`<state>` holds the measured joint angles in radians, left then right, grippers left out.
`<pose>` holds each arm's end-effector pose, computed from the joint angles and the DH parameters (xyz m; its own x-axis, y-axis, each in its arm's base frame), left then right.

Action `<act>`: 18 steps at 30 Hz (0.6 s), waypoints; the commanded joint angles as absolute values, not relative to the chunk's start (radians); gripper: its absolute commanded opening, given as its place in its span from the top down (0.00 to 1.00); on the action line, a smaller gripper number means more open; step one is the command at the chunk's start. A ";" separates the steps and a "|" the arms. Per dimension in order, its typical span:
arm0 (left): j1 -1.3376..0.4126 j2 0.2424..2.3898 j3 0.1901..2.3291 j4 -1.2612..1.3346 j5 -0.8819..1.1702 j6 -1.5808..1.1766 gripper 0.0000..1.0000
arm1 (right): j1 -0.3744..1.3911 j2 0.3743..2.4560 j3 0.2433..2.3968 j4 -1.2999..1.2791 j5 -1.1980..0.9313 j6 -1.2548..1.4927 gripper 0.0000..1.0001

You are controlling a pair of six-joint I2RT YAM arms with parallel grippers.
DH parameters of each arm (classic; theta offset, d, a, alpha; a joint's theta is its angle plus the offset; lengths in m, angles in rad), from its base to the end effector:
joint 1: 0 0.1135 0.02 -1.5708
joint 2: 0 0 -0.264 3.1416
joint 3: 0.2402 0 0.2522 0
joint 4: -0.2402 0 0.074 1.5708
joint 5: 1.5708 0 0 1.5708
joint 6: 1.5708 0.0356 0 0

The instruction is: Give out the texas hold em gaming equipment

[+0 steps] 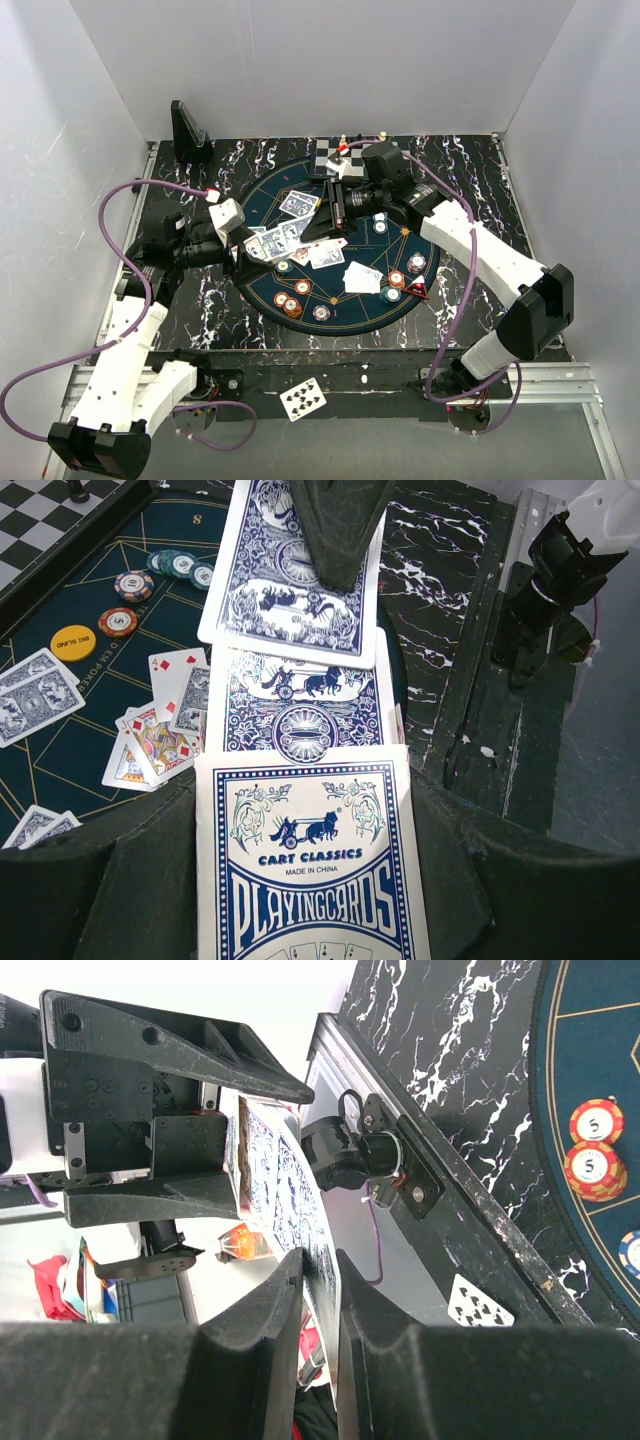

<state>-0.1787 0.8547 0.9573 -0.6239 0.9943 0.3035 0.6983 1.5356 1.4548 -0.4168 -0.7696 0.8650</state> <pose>0.1573 -0.0587 0.3509 -0.2249 0.2062 -0.9523 0.9217 0.3621 -0.1393 0.2500 0.2422 0.3698 -0.9450 -0.0796 -0.3172 -0.3250 0.3354 0.8842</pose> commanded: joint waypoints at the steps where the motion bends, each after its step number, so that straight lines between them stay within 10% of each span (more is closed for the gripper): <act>1: -0.176 0.838 0.986 -0.600 1.014 0.305 1.00 | 0.664 1.479 1.428 -0.429 -0.779 0.850 0.77; 18: -0.176 0.816 0.977 -0.632 0.997 0.319 1.00 | 0.500 1.485 1.204 -0.308 -0.853 0.842 0.99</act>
<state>-0.1787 0.8371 0.9573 -0.6296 0.9871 0.3107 0.5129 1.4300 1.2213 -0.3801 -0.8158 0.8612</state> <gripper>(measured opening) 0.654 0.042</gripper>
